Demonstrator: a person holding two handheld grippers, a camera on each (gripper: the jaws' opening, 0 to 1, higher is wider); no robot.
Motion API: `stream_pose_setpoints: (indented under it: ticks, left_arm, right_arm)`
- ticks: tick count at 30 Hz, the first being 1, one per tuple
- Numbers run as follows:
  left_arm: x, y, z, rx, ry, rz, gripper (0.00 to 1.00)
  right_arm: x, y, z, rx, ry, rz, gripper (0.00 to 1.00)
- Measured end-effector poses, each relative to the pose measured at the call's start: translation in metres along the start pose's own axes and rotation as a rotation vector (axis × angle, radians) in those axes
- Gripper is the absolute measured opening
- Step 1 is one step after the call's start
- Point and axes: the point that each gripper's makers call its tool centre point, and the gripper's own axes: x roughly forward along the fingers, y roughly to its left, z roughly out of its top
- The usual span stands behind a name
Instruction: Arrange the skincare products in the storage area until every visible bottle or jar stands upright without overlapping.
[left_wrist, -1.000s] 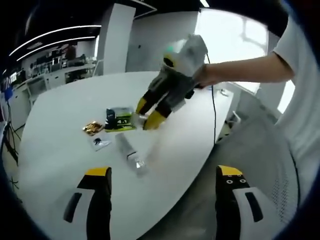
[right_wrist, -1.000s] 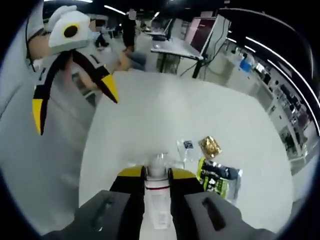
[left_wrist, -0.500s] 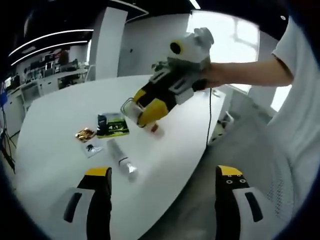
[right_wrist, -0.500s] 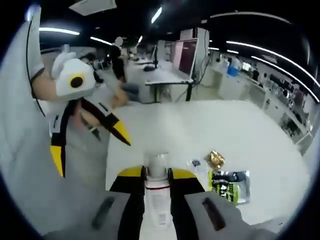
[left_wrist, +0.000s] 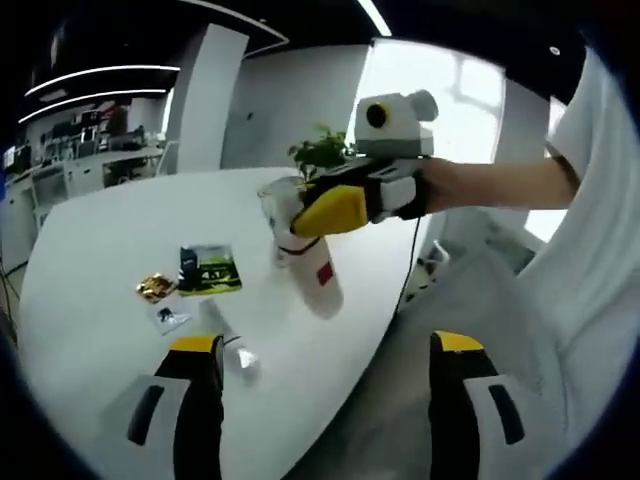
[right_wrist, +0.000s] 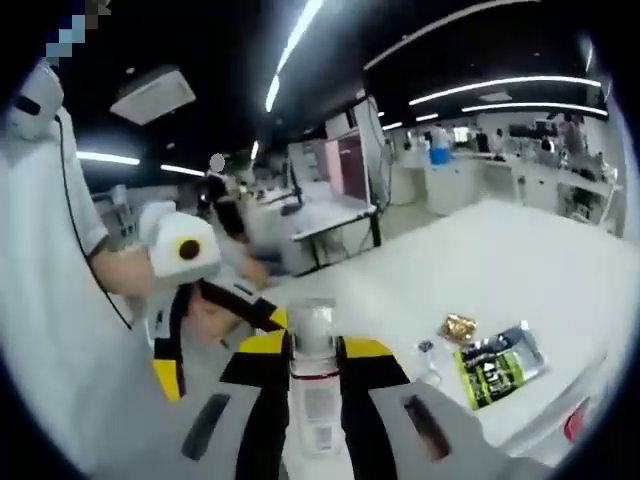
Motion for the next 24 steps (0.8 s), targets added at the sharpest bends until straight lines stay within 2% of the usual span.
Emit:
stream_pose_setpoints:
  ticks: [5,8,14,19,24]
  left_arm:
    - [0.002,-0.008,0.008,0.009,-0.014,-0.036,0.79]
    - [0.001,-0.017,0.019,0.006,-0.044,-0.081,0.77]
    - [-0.005,-0.028,0.034,0.012,-0.105,-0.17,0.66]
    - [-0.01,-0.03,0.044,0.023,-0.159,-0.218,0.53]
    - [-0.009,-0.036,0.043,0.039,-0.158,-0.251,0.45]
  right_arm:
    - [-0.008,0.012,0.014,0.048,-0.081,0.015,0.18]
    - [-0.011,0.019,0.022,0.074,-0.129,0.03,0.18]
    - [-0.015,0.038,0.031,0.104,-0.198,0.075,0.18]
    - [-0.015,0.053,0.029,0.109,-0.222,0.107,0.18]
    - [-0.018,0.062,0.033,0.133,-0.271,0.127,0.18]
